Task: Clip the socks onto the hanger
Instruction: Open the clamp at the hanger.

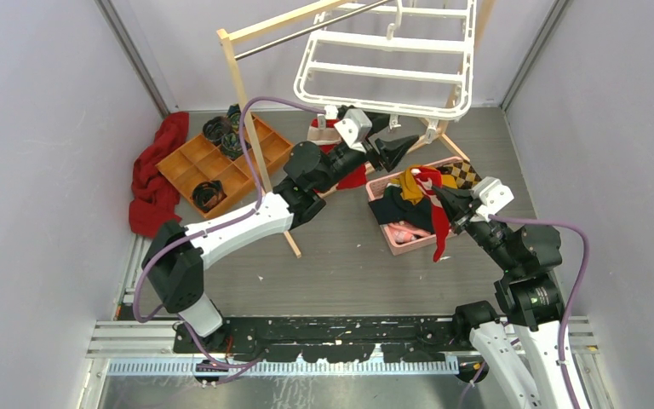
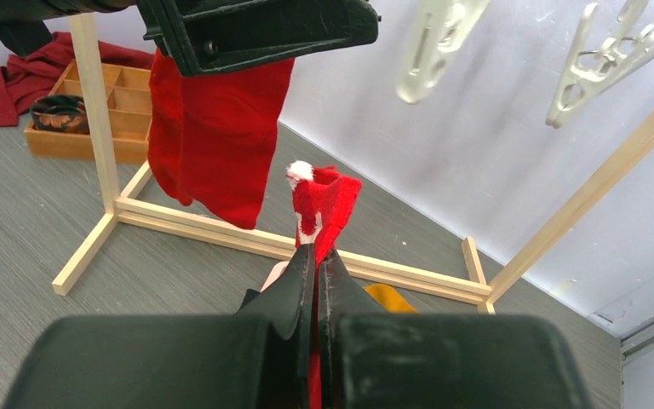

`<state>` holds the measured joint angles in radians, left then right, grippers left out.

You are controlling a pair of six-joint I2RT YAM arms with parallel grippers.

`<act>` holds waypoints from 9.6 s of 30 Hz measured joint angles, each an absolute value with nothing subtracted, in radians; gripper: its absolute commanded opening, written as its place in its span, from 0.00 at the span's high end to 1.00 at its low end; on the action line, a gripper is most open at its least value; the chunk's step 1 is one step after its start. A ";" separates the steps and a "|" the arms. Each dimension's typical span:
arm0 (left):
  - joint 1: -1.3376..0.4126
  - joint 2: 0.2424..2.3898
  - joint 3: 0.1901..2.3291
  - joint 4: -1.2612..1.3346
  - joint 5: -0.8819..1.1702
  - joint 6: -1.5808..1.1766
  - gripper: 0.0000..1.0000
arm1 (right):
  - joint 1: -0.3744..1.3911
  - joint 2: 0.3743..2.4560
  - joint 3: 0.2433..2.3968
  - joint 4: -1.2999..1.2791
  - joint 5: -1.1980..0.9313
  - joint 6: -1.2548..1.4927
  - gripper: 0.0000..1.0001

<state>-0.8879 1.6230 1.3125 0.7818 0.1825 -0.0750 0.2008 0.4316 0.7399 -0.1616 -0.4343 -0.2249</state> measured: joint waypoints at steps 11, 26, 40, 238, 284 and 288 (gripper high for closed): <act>-0.886 1.628 1.324 0.794 0.175 -0.099 0.45 | 0.201 0.432 0.735 -0.149 -0.434 -0.224 0.99; -0.847 1.625 1.324 0.789 0.176 -0.125 0.36 | 0.201 0.432 0.723 -0.139 -0.435 -0.217 0.99; -0.816 1.613 1.310 0.781 0.190 -0.190 0.27 | 0.201 0.432 0.723 -0.135 -0.440 -0.211 0.99; -0.617 1.762 1.421 1.044 0.598 -0.543 0.35 | -0.161 0.912 0.995 0.210 -0.546 -0.012 0.99; -0.585 1.774 1.470 0.842 0.596 -0.455 0.35 | -0.161 0.912 0.995 0.210 -0.553 -0.011 0.99; -0.585 1.775 1.473 0.859 0.614 -0.478 0.35 | -0.162 0.912 0.995 0.210 -0.553 -0.011 0.99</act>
